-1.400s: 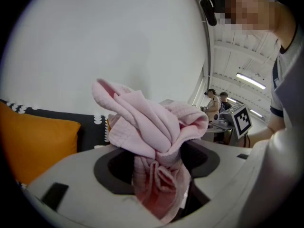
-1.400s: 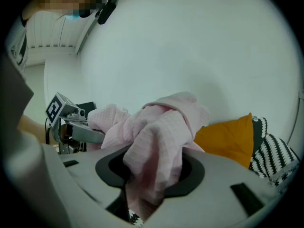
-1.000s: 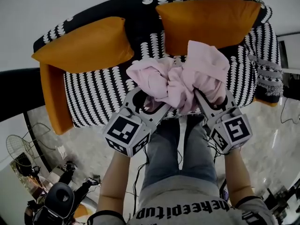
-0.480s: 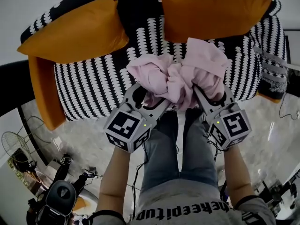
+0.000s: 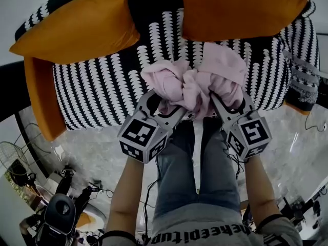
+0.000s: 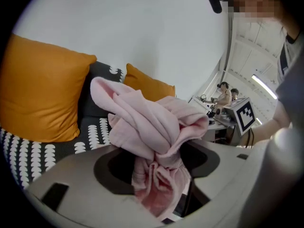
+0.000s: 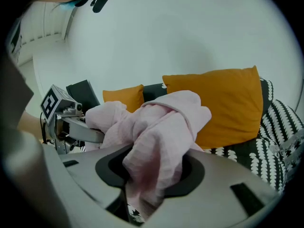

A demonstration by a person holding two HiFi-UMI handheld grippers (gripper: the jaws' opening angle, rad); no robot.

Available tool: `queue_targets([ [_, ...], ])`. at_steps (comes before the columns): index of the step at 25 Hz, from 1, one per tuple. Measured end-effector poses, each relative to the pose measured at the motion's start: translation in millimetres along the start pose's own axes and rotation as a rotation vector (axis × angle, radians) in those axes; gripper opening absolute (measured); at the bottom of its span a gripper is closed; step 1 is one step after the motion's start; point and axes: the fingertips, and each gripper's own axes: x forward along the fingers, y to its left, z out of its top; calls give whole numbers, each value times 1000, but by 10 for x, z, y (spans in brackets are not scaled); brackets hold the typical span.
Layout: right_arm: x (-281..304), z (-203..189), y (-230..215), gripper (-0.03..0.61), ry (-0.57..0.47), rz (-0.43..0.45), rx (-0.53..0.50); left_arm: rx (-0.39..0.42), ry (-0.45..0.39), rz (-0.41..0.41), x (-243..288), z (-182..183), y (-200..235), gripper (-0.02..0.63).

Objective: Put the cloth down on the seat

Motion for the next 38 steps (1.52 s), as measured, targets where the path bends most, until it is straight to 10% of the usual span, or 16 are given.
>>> queue_targets([
  [38, 946, -1180, -253, 187, 282, -32, 19, -63, 256, 103, 683, -1214, 715, 308],
])
